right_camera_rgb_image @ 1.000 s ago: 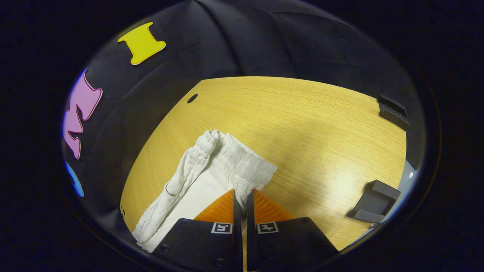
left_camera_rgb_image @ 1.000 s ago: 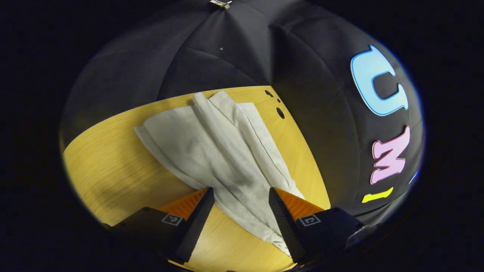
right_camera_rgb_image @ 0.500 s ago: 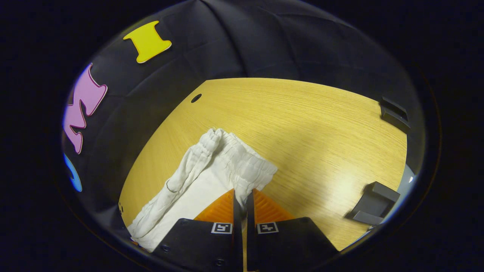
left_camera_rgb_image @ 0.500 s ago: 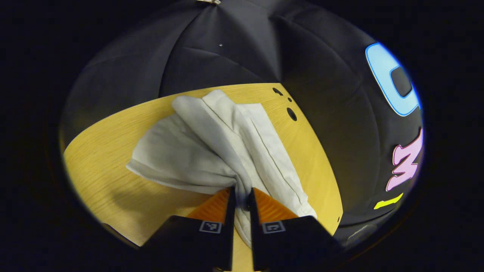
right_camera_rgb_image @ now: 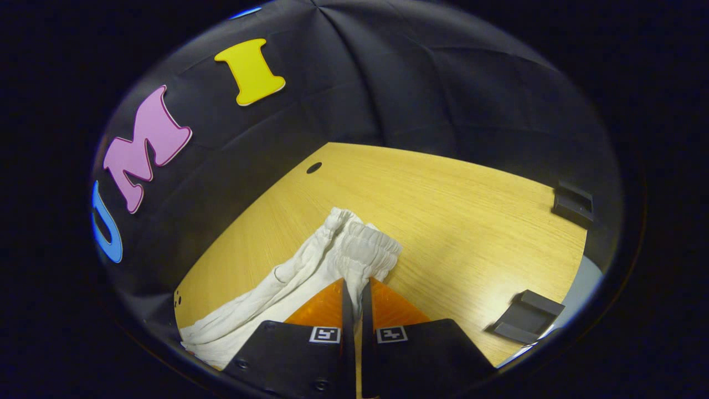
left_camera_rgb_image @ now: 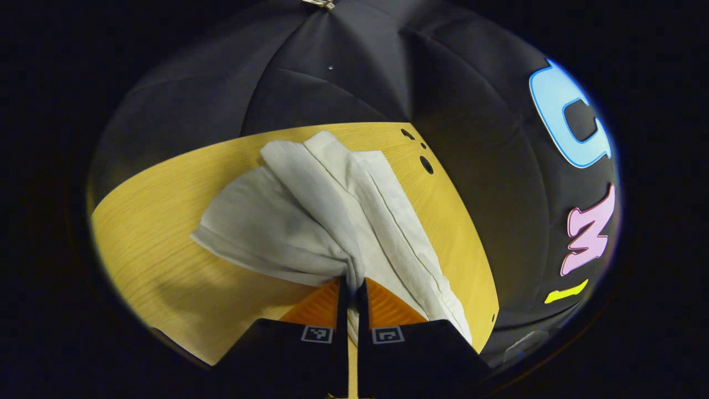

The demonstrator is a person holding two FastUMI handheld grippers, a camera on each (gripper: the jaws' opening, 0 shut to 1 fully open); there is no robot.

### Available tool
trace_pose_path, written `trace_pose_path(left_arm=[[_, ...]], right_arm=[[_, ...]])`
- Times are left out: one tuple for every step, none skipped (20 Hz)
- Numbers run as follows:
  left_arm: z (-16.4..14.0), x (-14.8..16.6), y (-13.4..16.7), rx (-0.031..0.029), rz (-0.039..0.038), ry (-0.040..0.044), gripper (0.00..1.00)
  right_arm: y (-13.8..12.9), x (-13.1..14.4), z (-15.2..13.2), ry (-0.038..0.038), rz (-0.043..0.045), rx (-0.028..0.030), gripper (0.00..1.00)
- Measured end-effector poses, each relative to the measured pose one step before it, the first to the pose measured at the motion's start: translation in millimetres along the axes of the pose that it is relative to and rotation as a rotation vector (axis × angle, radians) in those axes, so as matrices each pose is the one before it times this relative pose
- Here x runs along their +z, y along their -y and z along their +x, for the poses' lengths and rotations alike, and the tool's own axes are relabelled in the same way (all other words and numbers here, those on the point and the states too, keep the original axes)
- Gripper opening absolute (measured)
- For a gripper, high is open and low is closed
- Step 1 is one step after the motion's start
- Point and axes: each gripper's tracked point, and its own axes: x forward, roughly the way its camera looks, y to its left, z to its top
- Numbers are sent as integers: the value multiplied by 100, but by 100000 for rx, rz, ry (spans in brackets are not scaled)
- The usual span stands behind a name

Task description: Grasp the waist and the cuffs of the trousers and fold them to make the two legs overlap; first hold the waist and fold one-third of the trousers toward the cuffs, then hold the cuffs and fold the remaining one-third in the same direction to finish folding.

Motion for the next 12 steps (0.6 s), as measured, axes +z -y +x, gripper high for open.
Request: trace_pose_path(left_arm=[[-434, -521, -129, -160, -733, -615, 12], [-490, -798, -163, -29, -568, -459, 12], [-398, -621, -76, 134, 261, -387, 11], [-419, -766, -143, 293, 620, -280, 11], [-544, -617, -153, 115, 557, -156, 12], [-214, -518, -3, 109, 222, -145, 11], [-226, -405, -84, 117, -233, 254, 11], [-402, -670, -126, 287, -385, 86, 11], [-393, -424, -144, 38, -288, -83, 11], [-420, -546, -203, 157, 117, -111, 11], [-411, -276, -213, -78, 173, -49, 11], [-266, -585, -161, 83, 107, -227, 11]], right_arm=[[-140, 592, -630, 1120, -319, 406, 9], [-66, 700, -714, 1228, -2043, 435, 9], [-85, 573, -507, 922, -2157, 558, 8], [-165, 627, -389, 1063, -3429, 981, 8], [-378, 616, -506, 1180, -3688, 1307, 8], [-592, 590, -677, 1127, -3288, 1446, 8], [-749, 623, -575, 1329, -3006, 1744, 8], [-864, 749, -438, 1477, -2451, 2046, 9], [-1005, 710, -470, 1594, -2096, 2352, 8], [-1397, 753, -522, 1445, -1895, 2827, 9], [-1260, 504, -438, 1469, -1970, 2583, 9], [-1416, 513, -361, 1109, -1728, 2632, 8]])
